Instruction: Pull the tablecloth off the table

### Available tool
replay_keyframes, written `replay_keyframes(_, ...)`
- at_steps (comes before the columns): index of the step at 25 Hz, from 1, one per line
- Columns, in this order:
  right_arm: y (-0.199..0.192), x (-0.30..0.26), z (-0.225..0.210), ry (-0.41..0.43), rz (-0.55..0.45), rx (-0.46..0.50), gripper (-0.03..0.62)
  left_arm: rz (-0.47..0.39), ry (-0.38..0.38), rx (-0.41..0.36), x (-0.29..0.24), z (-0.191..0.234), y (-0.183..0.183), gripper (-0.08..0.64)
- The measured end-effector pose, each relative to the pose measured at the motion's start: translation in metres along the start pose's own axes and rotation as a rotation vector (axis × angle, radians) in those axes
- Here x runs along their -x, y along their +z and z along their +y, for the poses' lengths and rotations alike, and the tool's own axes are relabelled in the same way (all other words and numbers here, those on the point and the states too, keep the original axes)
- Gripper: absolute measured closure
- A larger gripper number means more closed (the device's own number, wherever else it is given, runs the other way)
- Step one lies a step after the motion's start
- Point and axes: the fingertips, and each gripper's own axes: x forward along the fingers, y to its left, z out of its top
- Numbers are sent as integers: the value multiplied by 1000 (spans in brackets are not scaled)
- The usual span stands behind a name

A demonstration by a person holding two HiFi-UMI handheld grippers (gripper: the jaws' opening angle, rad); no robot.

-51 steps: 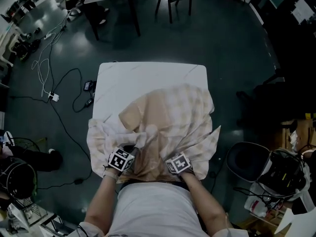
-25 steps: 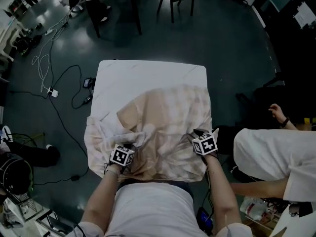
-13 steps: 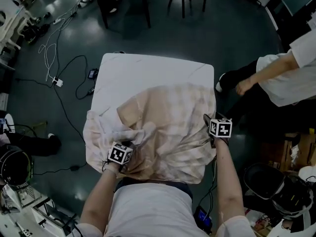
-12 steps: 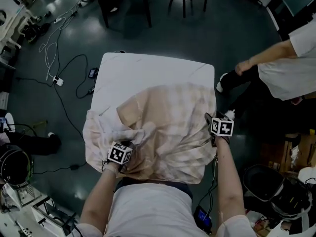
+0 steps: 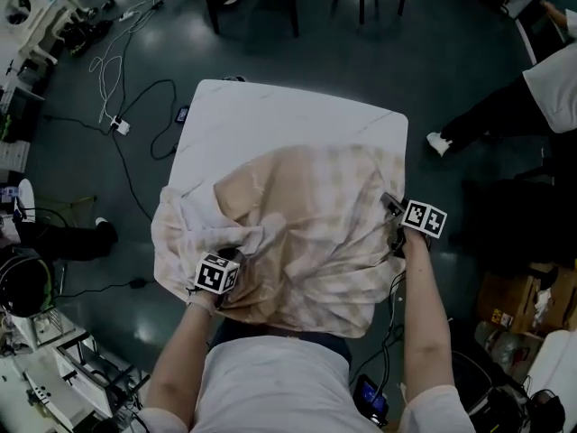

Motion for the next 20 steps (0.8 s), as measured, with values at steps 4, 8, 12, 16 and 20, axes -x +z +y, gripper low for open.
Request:
replay_keyframes(4, 4, -8, 9, 50, -33, -1, 310, -2, -2, 49, -1, 2, 0, 545)
replay_keyframes(8, 8, -3, 14, -9, -77, 91, 330, -22, 23, 68, 1, 4, -1, 545)
replay_keyframes(12, 9, 19, 15, -180, -138, 269, 484, -52, 60, 73, 7, 8, -5, 545)
replay_keyframes(16, 6, 34, 41, -228, -186, 491, 563, -70, 68, 69, 9, 11, -5, 545)
replay_keyframes(20, -4, 45, 76, -228, -198, 634, 565, -79, 48, 74, 8, 12, -6, 546)
